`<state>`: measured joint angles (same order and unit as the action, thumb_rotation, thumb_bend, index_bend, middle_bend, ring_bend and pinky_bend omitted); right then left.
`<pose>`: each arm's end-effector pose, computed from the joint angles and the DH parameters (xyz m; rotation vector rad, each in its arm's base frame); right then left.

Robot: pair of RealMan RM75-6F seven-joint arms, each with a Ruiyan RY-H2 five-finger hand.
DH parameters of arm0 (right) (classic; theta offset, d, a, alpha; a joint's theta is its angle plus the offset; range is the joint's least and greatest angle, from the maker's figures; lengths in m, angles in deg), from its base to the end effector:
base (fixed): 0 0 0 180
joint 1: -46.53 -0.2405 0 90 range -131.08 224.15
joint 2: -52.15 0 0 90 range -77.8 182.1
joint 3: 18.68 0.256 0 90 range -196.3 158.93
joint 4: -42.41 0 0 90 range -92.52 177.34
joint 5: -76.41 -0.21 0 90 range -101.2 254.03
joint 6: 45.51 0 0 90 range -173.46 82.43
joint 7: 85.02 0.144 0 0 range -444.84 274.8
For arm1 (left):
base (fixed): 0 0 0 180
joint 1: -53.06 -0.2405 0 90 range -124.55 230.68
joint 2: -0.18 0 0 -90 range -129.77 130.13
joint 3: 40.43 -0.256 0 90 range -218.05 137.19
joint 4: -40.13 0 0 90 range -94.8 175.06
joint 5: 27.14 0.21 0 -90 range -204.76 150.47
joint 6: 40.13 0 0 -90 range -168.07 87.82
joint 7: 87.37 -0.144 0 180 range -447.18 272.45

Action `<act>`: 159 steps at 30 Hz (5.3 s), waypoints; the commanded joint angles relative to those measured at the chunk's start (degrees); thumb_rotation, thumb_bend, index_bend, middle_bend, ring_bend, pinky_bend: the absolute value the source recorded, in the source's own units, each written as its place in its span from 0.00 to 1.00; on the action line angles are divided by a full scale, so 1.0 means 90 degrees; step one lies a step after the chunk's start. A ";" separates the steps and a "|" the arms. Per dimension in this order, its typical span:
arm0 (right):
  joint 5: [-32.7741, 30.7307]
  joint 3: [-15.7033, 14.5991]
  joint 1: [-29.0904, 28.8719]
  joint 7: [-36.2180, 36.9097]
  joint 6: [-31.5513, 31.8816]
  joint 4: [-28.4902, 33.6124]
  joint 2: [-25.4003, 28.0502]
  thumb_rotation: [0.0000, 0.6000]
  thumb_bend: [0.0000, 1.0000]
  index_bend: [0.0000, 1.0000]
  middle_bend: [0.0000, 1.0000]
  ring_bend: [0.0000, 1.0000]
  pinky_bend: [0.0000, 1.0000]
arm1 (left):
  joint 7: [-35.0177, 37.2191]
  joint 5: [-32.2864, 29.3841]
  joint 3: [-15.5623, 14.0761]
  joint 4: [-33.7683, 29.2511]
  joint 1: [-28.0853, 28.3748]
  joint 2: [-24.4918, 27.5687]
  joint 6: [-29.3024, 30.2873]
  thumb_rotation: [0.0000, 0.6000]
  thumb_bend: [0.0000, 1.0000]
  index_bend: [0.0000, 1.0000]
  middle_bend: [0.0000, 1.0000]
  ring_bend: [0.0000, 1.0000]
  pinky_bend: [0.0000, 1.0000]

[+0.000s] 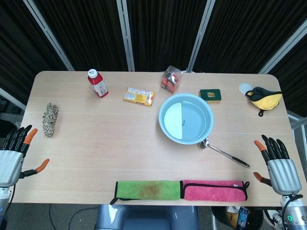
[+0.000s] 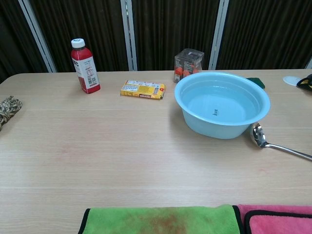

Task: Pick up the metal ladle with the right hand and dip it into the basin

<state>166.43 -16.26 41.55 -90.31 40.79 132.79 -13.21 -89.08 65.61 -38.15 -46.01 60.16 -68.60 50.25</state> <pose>-0.3057 -0.1800 0.1530 1.4683 -0.7800 0.8742 -0.2976 0.1903 0.1464 -1.4699 -0.7256 -1.0057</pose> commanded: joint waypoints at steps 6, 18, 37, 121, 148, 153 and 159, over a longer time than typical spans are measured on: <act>-0.0123 0.0023 -0.0026 -0.0006 -0.0116 0.0026 0.0006 1.00 0.00 0.00 0.00 0.00 0.00 | -0.0006 -0.0008 0.0012 -0.0010 0.0016 0.0015 -0.0016 0.48 0.24 0.02 0.00 0.00 0.00; -0.0266 0.0017 -0.0374 0.0015 -0.0841 0.0371 0.0145 1.00 0.02 0.26 0.00 0.00 0.00 | 0.0453 -0.0145 0.0016 -0.0075 0.0108 0.0206 -0.0278 0.48 0.24 0.01 0.00 0.00 0.00; -0.1760 0.0506 -0.1001 -0.1500 -0.1687 0.0059 -0.1488 1.00 0.17 0.34 0.00 0.00 0.00 | 0.1184 -0.0271 0.0027 0.0060 0.0096 0.0444 -0.0315 0.48 0.24 0.01 0.00 0.00 0.00; -0.1804 0.0644 -0.1548 0.1388 -0.2960 -0.5463 -0.4475 1.00 0.27 0.48 0.00 0.00 0.00 | 0.1527 -0.0515 0.0096 0.0109 0.0115 0.0603 -0.0493 0.48 0.26 0.02 0.00 0.00 0.00; -0.1570 0.0567 -0.1527 0.1587 -0.2853 -0.5743 -0.4515 1.00 0.34 0.64 0.00 0.00 0.00 | 0.1612 -0.0478 0.0117 0.0103 0.0086 0.0637 -0.0401 0.49 0.27 0.02 0.00 0.00 0.00; -0.1594 0.0582 -0.1519 0.1484 -0.2869 -0.5697 -0.4475 1.00 0.37 0.66 0.00 0.00 0.00 | 0.1640 -0.0469 0.0119 0.0116 0.0079 0.0640 -0.0381 0.48 0.27 0.02 0.00 0.00 0.00; -0.1580 0.0604 -0.1498 0.1361 -0.2756 -0.5550 -0.4384 1.00 0.38 0.69 0.00 0.00 0.00 | 0.1694 -0.0456 0.0125 0.0119 0.0069 0.0652 -0.0346 0.49 0.27 0.02 0.00 0.00 0.00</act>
<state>152.22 -10.87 28.04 -77.95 15.89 82.74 -52.77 -73.86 61.51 -37.03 -44.94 60.79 -62.73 47.11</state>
